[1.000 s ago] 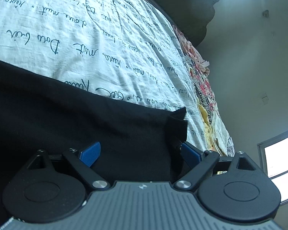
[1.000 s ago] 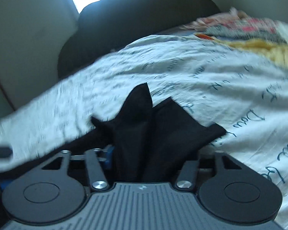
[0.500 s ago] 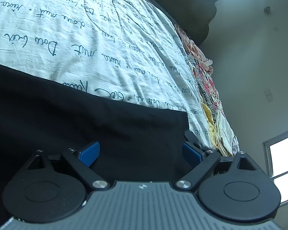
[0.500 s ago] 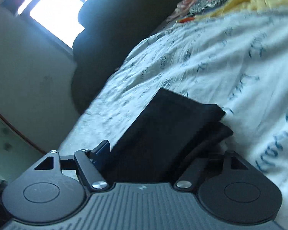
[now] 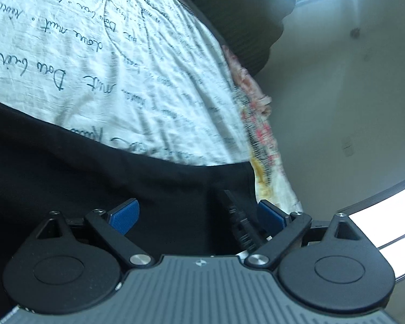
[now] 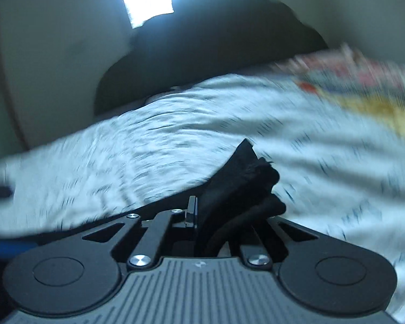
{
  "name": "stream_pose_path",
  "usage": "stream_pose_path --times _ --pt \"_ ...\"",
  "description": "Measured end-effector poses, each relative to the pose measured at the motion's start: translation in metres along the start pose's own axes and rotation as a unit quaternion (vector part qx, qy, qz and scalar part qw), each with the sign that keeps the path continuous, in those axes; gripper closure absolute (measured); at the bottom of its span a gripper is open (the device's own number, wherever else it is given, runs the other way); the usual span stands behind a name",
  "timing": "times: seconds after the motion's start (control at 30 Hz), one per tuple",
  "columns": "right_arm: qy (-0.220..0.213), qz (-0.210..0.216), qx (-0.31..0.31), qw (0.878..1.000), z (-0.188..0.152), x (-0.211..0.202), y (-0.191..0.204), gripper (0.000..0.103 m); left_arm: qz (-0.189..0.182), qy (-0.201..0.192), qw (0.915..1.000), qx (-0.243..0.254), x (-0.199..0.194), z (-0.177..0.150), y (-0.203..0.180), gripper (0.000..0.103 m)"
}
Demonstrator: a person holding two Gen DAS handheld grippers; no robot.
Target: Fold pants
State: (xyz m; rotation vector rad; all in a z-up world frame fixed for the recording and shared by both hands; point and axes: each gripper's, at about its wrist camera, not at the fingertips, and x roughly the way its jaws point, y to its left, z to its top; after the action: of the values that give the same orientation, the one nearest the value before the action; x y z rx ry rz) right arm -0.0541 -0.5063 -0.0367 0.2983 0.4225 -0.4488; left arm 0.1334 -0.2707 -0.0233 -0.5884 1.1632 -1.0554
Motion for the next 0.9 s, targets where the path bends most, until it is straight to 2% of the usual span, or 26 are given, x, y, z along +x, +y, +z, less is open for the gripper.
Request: stream_pose_path --times 0.1,0.2,0.27,0.4,0.5,0.57,0.67,0.7,0.8,0.83,0.87,0.9 --pt "-0.01 0.004 -0.129 0.992 -0.004 -0.008 0.046 0.099 -0.035 0.01 0.999 -0.025 0.003 0.001 0.004 0.005" --pt "-0.02 0.002 -0.261 0.965 -0.023 -0.023 0.096 0.099 -0.038 0.014 0.9987 -0.031 0.009 -0.001 0.006 0.004" --pt "-0.022 0.013 -0.299 0.954 -0.033 -0.029 0.116 0.099 -0.021 0.015 0.9991 -0.035 0.015 -0.002 0.01 0.004" --pt "-0.039 0.01 -0.353 0.935 -0.048 -0.036 0.14 0.099 -0.014 0.011 0.9983 -0.056 0.02 -0.002 0.021 0.009" --pt "-0.043 0.01 -0.351 0.935 -0.05 -0.039 0.145 0.099 -0.022 0.015 0.9979 -0.06 0.015 -0.002 0.025 0.011" --pt "-0.049 0.004 -0.313 0.948 -0.042 -0.038 0.14 0.098 -0.034 0.029 0.9974 -0.057 0.009 -0.006 0.024 0.011" --pt "-0.048 0.011 -0.225 0.973 -0.024 -0.041 0.123 0.098 -0.033 0.024 0.9973 -0.062 0.003 -0.011 0.023 0.008" --pt "-0.046 0.013 -0.224 0.973 -0.022 -0.041 0.123 0.098 -0.033 0.024 0.9971 -0.065 0.004 -0.01 0.024 0.008" --pt "-0.047 0.024 -0.263 0.963 -0.027 -0.048 0.133 0.098 -0.029 0.013 0.9962 -0.081 0.004 -0.006 0.028 0.011" --pt "-0.043 0.034 -0.263 0.963 -0.029 -0.049 0.135 0.098 -0.026 0.006 0.996 -0.085 0.0 -0.007 0.031 0.017" --pt "-0.041 0.035 -0.269 0.962 -0.031 -0.05 0.138 0.098 -0.023 0.001 0.9957 -0.09 -0.001 -0.007 0.033 0.03" --pt "-0.042 0.028 -0.284 0.958 -0.035 -0.05 0.142 0.098 -0.019 -0.002 0.9954 -0.094 -0.003 -0.007 0.034 0.038"
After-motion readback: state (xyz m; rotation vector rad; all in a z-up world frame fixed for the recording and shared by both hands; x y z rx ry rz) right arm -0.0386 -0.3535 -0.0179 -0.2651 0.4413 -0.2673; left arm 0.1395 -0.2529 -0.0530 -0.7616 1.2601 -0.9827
